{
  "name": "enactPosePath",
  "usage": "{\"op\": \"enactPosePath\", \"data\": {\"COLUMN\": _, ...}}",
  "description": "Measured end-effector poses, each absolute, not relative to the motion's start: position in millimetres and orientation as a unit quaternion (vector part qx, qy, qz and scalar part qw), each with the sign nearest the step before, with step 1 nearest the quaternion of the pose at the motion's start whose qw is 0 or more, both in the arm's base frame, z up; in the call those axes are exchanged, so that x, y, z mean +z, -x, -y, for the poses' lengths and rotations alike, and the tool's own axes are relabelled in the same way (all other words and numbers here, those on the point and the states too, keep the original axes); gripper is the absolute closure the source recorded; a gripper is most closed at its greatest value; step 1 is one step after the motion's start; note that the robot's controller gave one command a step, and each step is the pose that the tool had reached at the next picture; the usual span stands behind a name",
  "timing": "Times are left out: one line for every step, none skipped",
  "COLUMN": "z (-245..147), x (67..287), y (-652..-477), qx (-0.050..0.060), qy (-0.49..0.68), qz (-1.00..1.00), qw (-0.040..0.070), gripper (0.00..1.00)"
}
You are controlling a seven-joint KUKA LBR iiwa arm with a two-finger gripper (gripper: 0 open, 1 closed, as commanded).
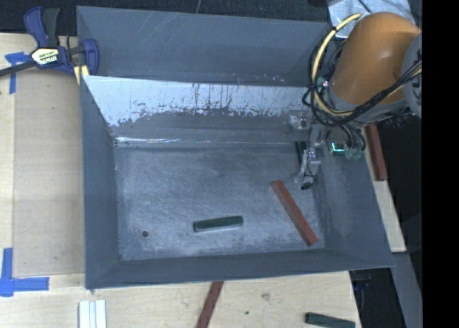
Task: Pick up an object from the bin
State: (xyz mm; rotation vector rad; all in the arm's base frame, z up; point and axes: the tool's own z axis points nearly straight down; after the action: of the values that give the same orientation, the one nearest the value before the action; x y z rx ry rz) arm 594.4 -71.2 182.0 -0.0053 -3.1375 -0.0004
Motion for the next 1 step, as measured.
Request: {"op": "enactPosePath", "data": {"z": 71.0, "x": 186.5, "y": -596.3, "qx": 0.000, "qy": 0.001, "qz": 1.000, "qw": -0.002, "gripper": 0.00}}
